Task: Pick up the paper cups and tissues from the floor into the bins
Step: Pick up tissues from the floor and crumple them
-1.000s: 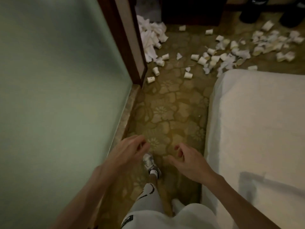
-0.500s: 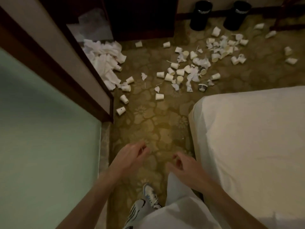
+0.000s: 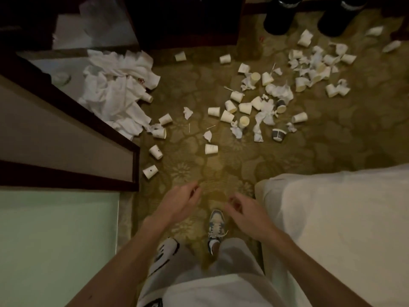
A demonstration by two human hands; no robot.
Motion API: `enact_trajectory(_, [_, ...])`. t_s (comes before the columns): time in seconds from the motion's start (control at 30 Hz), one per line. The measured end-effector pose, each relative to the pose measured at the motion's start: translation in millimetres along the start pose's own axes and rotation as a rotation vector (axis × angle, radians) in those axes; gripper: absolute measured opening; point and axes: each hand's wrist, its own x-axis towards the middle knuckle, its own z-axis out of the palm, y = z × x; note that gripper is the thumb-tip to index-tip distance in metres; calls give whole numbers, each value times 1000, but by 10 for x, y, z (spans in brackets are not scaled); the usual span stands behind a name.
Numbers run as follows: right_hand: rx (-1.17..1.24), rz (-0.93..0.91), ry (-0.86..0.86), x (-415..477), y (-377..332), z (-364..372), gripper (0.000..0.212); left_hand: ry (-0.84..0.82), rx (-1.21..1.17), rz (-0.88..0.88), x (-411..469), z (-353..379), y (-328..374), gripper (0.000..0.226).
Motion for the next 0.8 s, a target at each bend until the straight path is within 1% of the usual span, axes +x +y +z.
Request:
enact_trajectory(0.1, [-13,21,-8,582,-91,-196,15,23,-4,8,568,-132,-124,27])
enact_trajectory(0.17, [-21,38,-26,1010,-120,-268,14,26,3,3,998,-181,-281,25])
enact_trajectory(0.3, [-51,66,-34,1944,-98,-317,5,31,30,20,1913,-189,-669,20])
enact_trajectory(0.4, [-26,47,-19,2747,58,-250,8,35,63,65,2665,-98,-1057,16])
enact_trajectory(0.47, [-33,44,7,3338,228,-168,14,26,95,73,3209,16,-1328,16])
enact_trajectory(0.57, [-113,-13,9,4249,628,53,22,-49,123,113,4046,283,-1728,15])
enact_trajectory(0.73, [-215,-32,-73,5692,1561,426,27,-64,134,152,5318,1022,-2582,14])
enact_trajectory(0.8, [-277,-45,-118,6159,1888,579,32,-67,136,168,5684,1340,-2949,20])
